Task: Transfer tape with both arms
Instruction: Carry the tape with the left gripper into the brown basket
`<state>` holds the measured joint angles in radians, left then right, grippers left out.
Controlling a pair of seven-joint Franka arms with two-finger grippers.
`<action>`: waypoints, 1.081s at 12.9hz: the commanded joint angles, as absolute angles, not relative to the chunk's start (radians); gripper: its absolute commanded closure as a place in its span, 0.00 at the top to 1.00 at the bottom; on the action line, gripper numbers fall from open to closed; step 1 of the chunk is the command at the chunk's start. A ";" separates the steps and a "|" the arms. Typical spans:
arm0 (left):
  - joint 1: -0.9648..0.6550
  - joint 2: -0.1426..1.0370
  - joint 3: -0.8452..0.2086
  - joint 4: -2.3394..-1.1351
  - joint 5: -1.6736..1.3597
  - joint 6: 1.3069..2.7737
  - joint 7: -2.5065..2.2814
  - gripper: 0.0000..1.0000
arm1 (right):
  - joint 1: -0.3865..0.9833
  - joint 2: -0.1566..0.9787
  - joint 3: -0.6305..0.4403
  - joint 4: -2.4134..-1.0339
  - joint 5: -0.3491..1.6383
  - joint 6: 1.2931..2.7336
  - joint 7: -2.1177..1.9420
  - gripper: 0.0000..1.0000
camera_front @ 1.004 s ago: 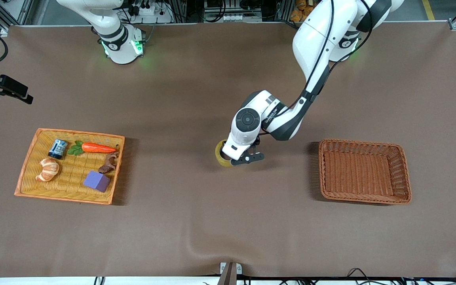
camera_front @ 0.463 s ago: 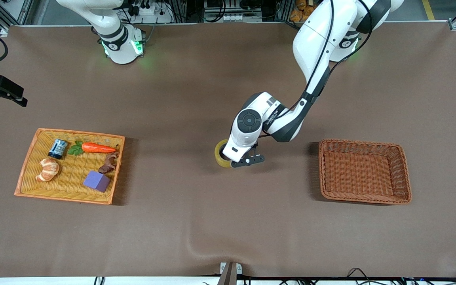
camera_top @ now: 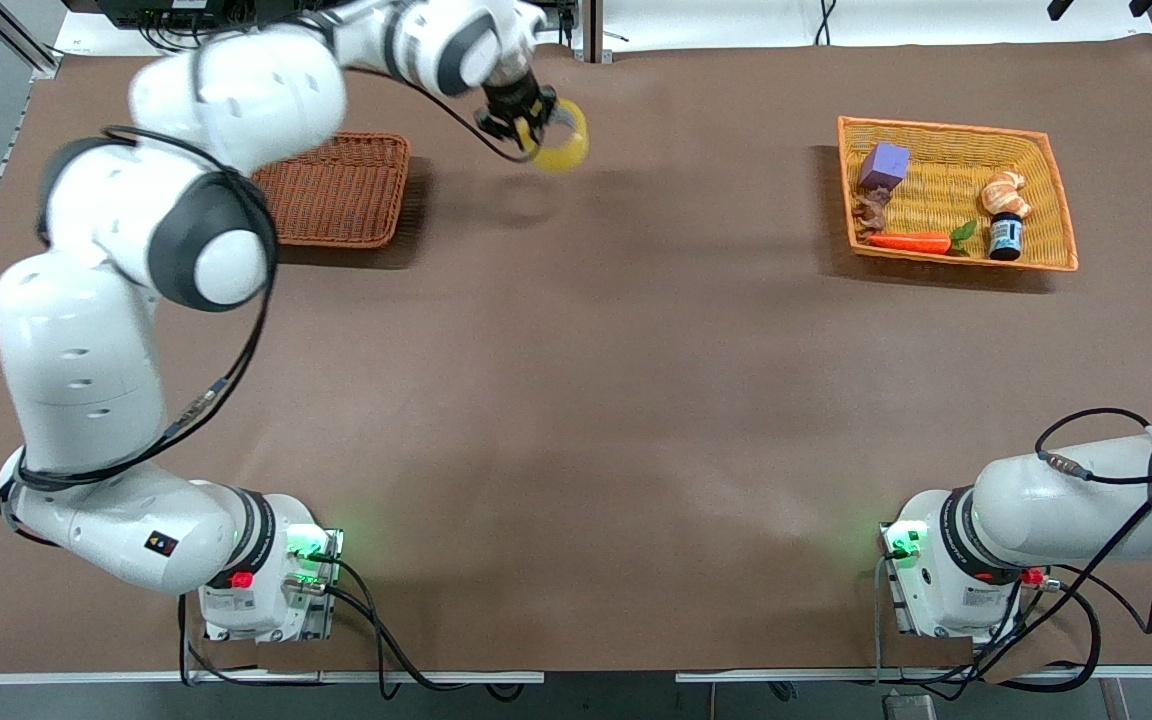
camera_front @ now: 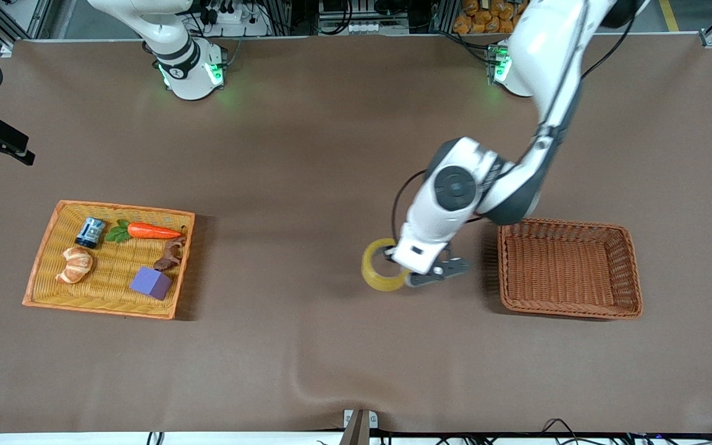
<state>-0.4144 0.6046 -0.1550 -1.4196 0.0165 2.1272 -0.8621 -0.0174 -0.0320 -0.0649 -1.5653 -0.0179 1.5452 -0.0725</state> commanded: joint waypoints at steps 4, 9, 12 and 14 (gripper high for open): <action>-0.185 0.364 -0.166 -1.621 0.000 1.994 -0.541 0.00 | 0.012 -0.037 -0.087 -1.555 -0.015 1.523 -0.002 1.00; 0.004 0.311 -0.163 -1.770 0.012 1.996 -0.186 0.00 | 0.008 -0.037 -0.091 -1.555 -0.015 1.526 -0.014 1.00; 0.060 0.350 -0.163 -1.773 0.015 2.020 -0.160 0.00 | 0.008 -0.038 -0.091 -1.557 -0.015 1.525 -0.014 1.00; 0.063 0.396 -0.161 -1.776 0.029 2.052 -0.150 0.00 | 0.009 -0.038 -0.091 -1.559 -0.015 1.526 -0.014 1.00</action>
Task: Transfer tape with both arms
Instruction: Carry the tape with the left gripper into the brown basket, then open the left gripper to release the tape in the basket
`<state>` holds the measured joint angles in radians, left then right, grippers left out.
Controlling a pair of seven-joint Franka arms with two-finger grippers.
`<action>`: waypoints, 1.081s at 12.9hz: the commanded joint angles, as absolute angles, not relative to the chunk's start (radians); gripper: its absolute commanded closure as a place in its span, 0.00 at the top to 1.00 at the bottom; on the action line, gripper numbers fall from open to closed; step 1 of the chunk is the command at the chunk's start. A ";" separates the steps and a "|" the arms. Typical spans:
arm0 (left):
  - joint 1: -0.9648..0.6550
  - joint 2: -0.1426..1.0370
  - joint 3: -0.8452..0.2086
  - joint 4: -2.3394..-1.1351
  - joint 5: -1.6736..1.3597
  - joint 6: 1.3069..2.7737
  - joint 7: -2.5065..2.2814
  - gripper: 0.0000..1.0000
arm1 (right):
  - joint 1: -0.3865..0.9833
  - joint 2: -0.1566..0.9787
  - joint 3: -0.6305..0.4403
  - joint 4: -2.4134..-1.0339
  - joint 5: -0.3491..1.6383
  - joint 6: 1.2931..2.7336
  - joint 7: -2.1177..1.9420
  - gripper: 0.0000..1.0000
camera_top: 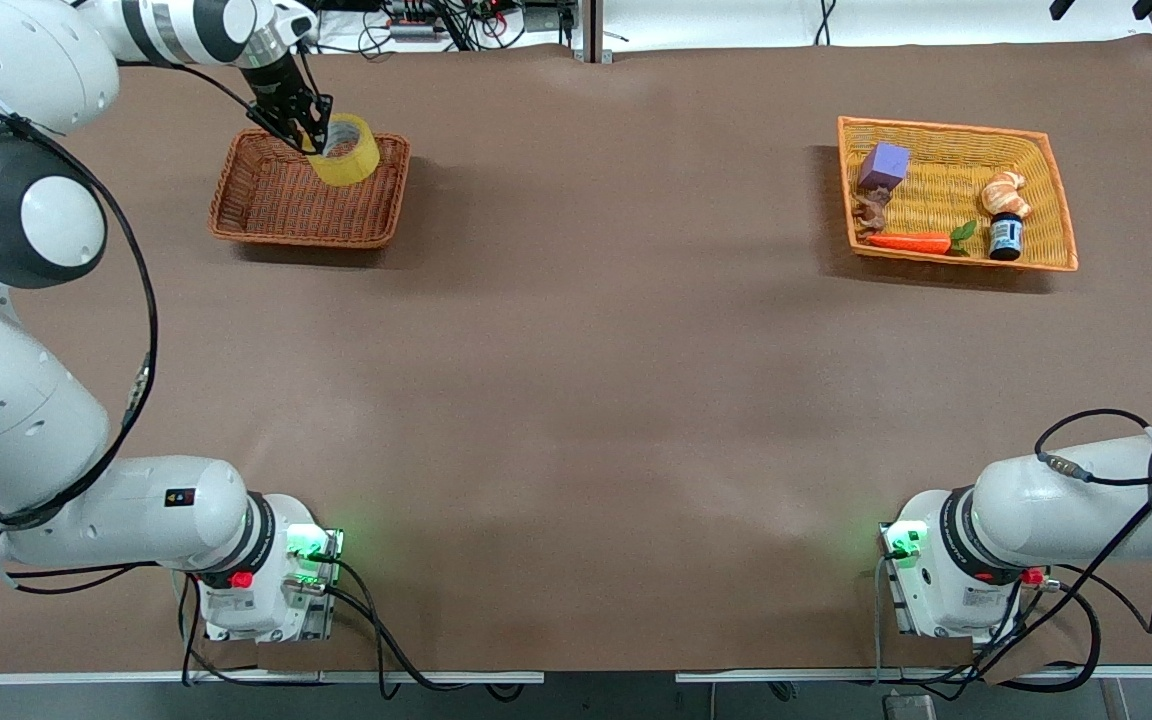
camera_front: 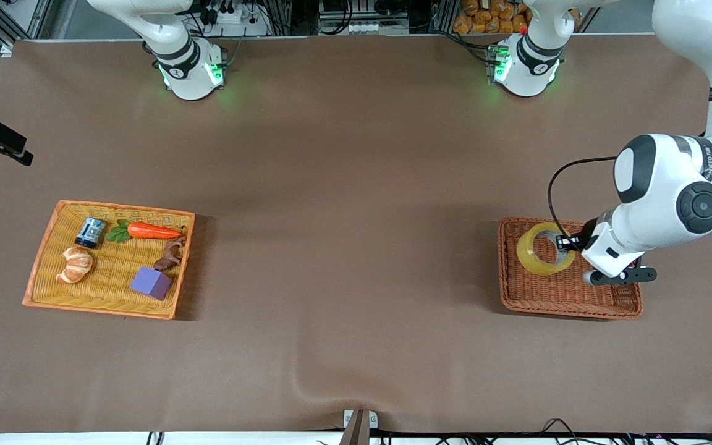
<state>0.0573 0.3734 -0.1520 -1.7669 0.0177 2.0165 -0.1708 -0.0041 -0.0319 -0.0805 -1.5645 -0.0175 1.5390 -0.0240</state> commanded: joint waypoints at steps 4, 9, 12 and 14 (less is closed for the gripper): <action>0.129 0.449 -0.164 -1.821 0.038 2.204 -0.006 0.00 | 0.009 -0.038 -0.091 -1.563 -0.015 1.526 -0.017 1.00; 0.146 0.485 -0.164 -1.829 0.038 2.261 0.089 0.23 | 0.006 -0.037 -0.091 -1.566 -0.015 1.528 -0.017 1.00; 0.172 0.488 -0.164 -1.815 0.037 2.258 0.115 1.00 | 0.005 -0.038 -0.091 -1.568 -0.015 1.528 -0.018 1.00; 0.183 0.469 -0.166 -1.799 0.035 2.237 0.179 1.00 | 0.005 -0.038 -0.092 -1.566 -0.015 1.526 -0.018 1.00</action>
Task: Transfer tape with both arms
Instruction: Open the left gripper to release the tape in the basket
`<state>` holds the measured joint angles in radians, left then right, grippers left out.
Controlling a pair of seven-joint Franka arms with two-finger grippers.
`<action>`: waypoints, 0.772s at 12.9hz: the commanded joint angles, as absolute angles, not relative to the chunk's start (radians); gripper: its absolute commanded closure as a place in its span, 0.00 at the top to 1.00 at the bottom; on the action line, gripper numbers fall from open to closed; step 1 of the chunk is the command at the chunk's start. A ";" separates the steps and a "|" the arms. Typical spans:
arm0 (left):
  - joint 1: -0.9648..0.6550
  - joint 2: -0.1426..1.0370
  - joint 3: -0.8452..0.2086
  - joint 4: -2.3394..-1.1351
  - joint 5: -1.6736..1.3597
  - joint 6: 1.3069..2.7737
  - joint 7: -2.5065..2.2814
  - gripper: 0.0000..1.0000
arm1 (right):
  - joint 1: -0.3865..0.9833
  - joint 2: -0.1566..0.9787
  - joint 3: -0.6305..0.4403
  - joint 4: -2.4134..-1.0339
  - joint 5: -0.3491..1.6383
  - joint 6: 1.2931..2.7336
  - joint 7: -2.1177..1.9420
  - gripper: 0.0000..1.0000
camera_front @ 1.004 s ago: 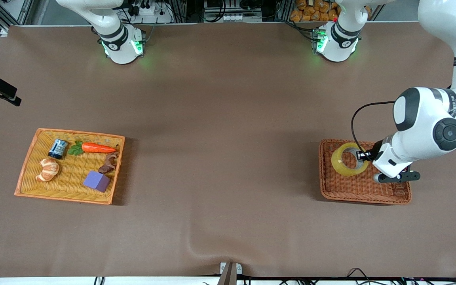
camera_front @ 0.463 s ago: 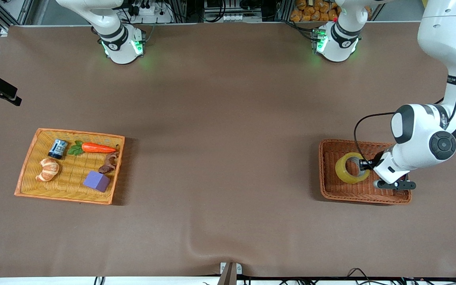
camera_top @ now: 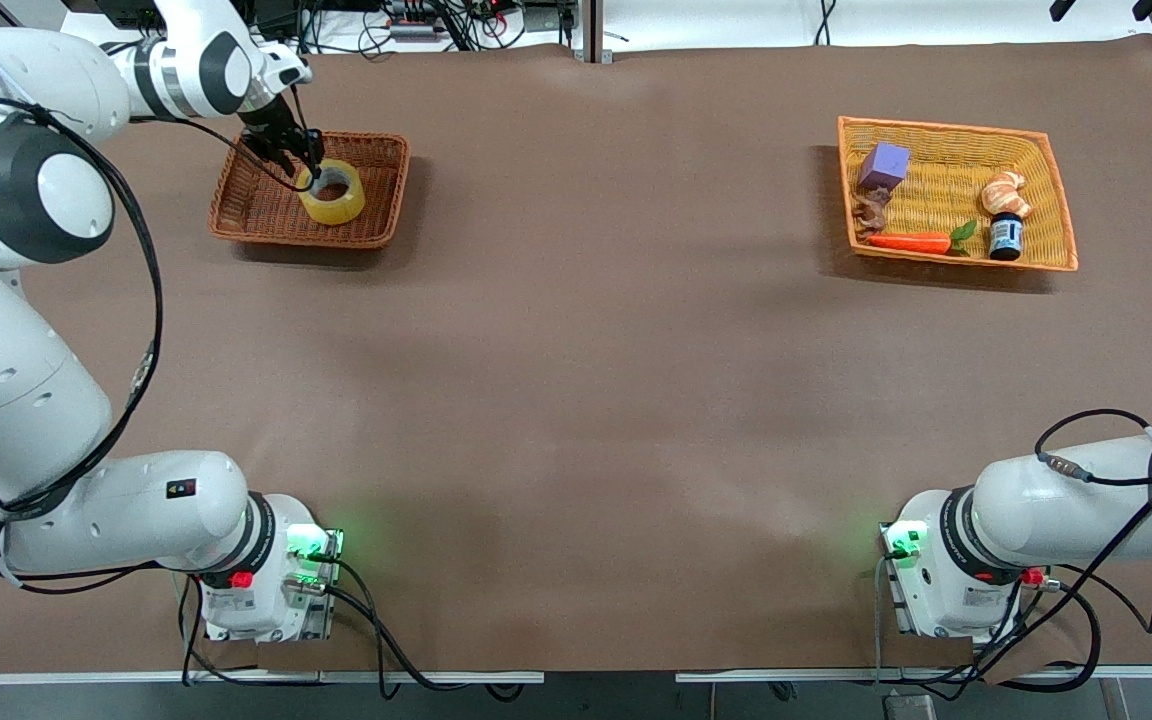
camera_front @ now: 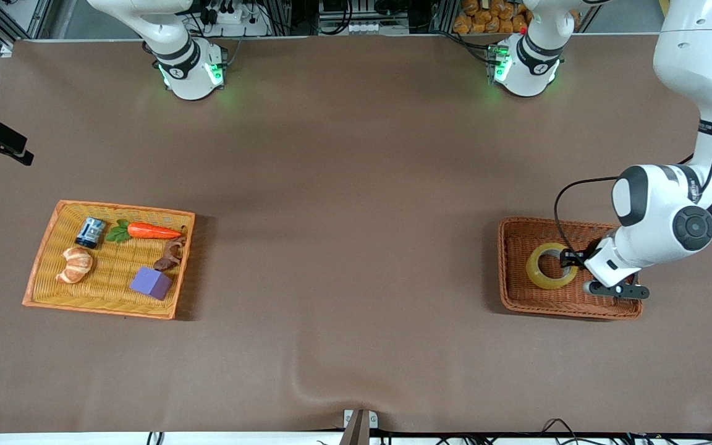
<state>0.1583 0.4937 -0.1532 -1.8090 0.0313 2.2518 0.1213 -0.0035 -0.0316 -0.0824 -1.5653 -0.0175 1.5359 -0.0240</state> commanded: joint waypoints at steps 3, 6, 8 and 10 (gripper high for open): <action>0.170 0.399 -0.175 -1.725 0.035 2.123 0.169 1.00 | -0.002 -0.037 -0.091 -1.568 -0.015 1.526 -0.018 1.00; 0.172 0.315 -0.219 -1.638 0.037 2.004 0.062 1.00 | 0.000 -0.038 -0.091 -1.568 -0.015 1.525 -0.018 1.00; 0.172 0.235 -0.247 -1.632 0.049 1.953 -0.030 1.00 | -0.002 -0.038 -0.091 -1.568 -0.015 1.525 -0.018 1.00; 0.169 0.181 -0.250 -1.608 0.052 1.875 -0.083 1.00 | -0.002 -0.040 -0.091 -1.568 -0.015 1.525 -0.020 1.00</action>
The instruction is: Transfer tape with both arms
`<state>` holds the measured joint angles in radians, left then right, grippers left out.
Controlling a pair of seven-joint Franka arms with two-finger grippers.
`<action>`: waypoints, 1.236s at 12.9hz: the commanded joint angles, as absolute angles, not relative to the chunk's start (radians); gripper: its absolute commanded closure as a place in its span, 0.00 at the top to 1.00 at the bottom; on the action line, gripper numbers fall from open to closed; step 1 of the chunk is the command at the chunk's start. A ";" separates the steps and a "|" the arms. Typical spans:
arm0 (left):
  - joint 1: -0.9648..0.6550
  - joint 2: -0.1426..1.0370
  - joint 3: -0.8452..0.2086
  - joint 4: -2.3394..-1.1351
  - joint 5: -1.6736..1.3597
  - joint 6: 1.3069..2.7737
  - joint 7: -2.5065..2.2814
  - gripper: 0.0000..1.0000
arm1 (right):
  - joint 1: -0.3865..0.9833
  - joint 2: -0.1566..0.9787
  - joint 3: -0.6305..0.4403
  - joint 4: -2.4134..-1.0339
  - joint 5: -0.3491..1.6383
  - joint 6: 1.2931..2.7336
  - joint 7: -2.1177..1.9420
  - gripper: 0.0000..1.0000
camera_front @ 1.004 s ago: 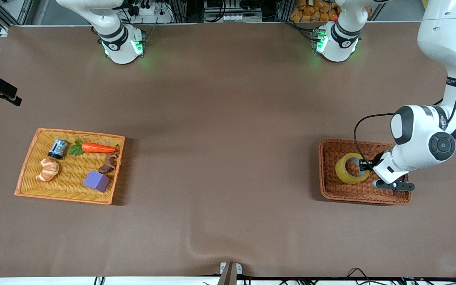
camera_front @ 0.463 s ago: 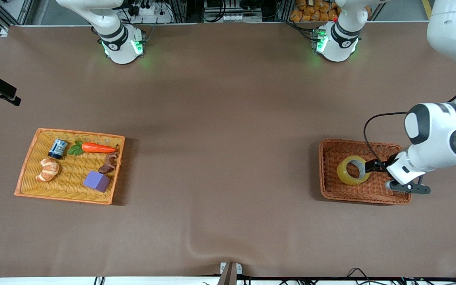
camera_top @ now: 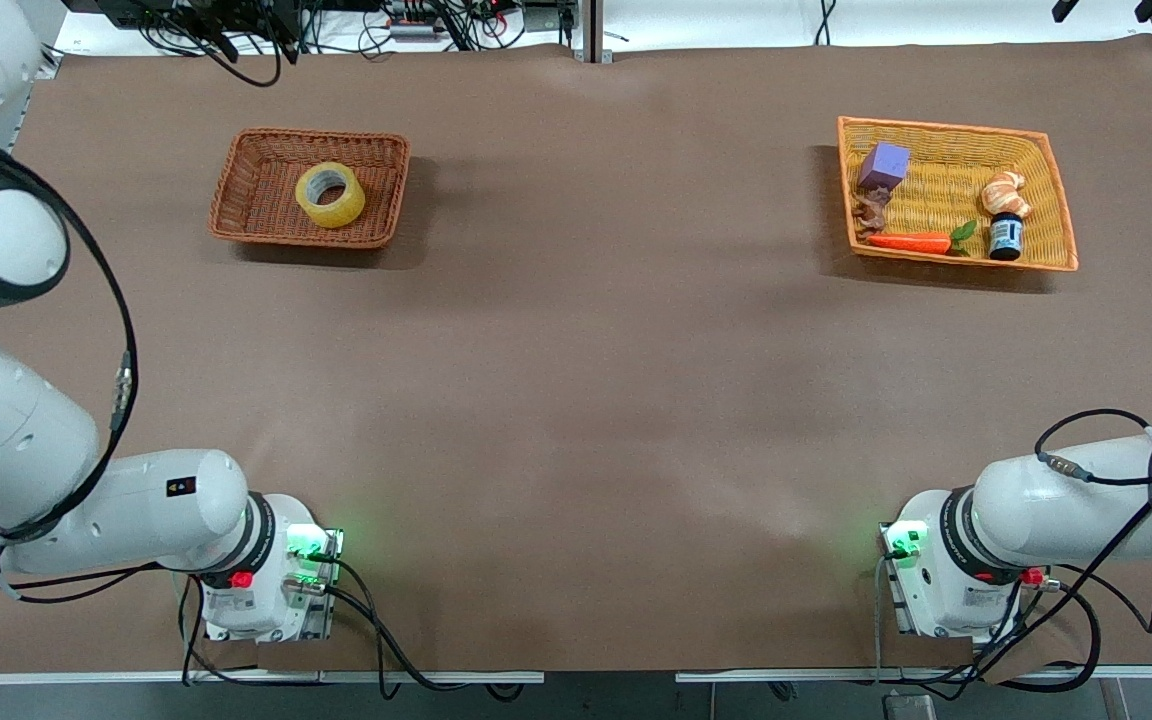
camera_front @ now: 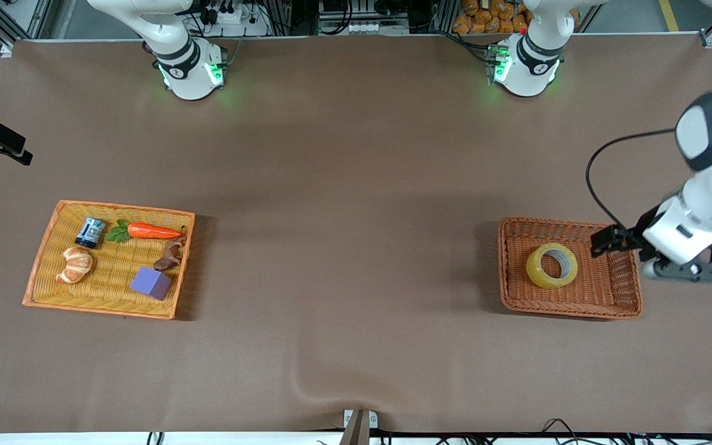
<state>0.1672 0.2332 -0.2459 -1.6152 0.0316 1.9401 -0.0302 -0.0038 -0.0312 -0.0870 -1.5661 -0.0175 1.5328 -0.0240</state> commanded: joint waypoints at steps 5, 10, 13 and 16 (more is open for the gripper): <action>0.172 0.183 -0.247 -1.470 0.049 1.740 -0.091 1.00 | -0.002 -0.041 -0.091 -1.568 -0.015 1.525 -0.029 1.00; 0.175 0.144 -0.249 -1.470 0.052 1.637 -0.091 1.00 | -0.012 -0.040 -0.092 -1.568 -0.015 1.525 -0.043 1.00; 0.173 0.100 -0.253 -1.480 0.052 1.568 -0.095 1.00 | -0.017 -0.040 -0.091 -1.568 -0.015 1.525 -0.049 1.00; 0.178 0.074 -0.253 -1.483 0.052 1.557 -0.094 1.00 | -0.021 -0.040 -0.092 -1.568 -0.015 1.525 -0.055 1.00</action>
